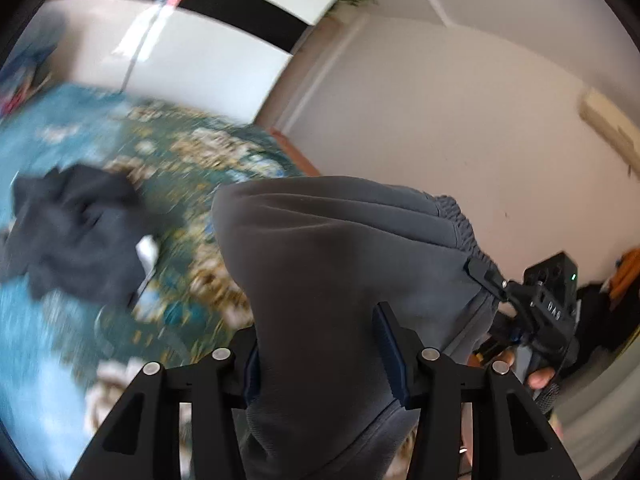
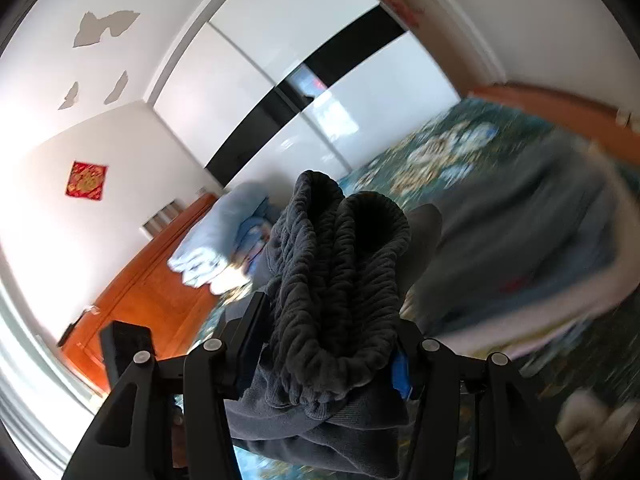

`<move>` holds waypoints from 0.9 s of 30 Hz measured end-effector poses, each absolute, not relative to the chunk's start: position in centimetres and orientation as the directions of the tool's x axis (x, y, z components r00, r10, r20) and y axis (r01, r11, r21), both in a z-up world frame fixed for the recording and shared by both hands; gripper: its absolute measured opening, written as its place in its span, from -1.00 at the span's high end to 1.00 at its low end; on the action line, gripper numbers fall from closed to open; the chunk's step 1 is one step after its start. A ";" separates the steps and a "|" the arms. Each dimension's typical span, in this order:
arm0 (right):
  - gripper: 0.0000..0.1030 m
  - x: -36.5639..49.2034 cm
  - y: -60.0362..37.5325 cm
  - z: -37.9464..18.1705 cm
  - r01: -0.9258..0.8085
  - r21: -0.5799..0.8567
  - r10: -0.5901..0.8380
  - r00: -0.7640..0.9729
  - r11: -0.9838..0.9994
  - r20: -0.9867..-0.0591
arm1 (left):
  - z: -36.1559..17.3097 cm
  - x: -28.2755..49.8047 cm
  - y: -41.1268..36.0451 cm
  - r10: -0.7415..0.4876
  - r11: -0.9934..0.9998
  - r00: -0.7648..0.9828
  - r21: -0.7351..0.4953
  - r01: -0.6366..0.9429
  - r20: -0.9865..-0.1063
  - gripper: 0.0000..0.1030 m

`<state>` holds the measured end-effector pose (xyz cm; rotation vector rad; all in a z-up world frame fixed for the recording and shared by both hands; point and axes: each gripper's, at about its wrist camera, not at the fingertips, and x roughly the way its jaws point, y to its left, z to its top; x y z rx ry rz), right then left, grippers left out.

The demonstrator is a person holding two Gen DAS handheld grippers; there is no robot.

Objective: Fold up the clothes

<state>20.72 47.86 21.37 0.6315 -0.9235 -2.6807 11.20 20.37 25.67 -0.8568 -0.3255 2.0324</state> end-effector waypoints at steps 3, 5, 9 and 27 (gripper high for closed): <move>-0.06 19.1 52.0 22.5 0.042 0.629 -0.311 -0.894 -0.777 -0.324 | 26.4 8.5 24.6 0.825 -0.558 -0.352 -0.537 -0.633 -0.442 -0.01; -0.06 18.0 54.2 22.4 0.021 0.628 -0.290 -0.899 -0.778 -0.329 | 26.7 6.7 26.9 0.832 -0.548 -0.343 -0.551 -0.630 -0.436 -0.01; -0.06 15.8 58.0 21.4 -0.017 0.625 -0.253 -0.906 -0.781 -0.341 | 26.6 4.2 31.3 0.843 -0.534 -0.354 -0.550 -0.642 -0.405 -0.01; -0.14 12.4 67.9 14.5 -0.114 0.684 -0.218 -0.899 -0.721 -0.380 | 18.6 -0.2 34.7 0.824 -0.562 -0.317 -0.605 -0.564 -0.470 -0.19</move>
